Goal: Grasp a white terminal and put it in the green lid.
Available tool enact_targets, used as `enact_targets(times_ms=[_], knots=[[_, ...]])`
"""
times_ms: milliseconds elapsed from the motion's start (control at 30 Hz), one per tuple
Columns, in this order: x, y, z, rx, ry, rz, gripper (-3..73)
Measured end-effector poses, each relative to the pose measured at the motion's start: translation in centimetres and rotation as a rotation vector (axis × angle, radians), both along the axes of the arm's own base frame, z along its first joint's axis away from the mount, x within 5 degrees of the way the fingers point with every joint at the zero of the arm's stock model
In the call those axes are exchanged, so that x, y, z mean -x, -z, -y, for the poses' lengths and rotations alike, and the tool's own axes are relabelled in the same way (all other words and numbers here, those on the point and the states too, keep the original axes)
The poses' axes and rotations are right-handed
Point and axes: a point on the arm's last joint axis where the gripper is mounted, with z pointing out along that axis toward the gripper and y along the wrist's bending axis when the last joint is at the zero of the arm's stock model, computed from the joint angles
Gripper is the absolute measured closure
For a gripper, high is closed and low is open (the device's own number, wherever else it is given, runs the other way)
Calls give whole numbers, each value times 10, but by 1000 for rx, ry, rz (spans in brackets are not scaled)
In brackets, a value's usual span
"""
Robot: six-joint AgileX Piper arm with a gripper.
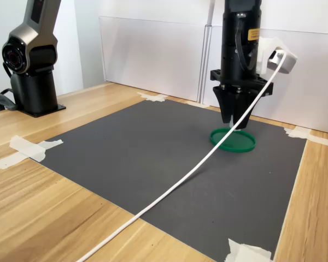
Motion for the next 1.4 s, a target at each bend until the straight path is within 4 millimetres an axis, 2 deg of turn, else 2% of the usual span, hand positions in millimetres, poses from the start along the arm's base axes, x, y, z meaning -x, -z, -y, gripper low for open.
enact_targets(times_ms=[267,533,633,733,833,1033,1067,1100,1233,1400], knots=[[-1,3,-1,-5,-8,-2,382],[0,3,-2,-19,-13,-17,269],[2,3,-2,-12,-13,-35,253],[4,-7,-1,-17,-17,-14,252],[11,-33,1,-40,-16,41,252],[39,-102,10,-88,14,173,264],[48,-119,12,-104,27,209,271],[60,-138,16,-127,38,250,292],[99,-192,22,-238,43,365,375],[144,-237,35,-304,52,473,549]])
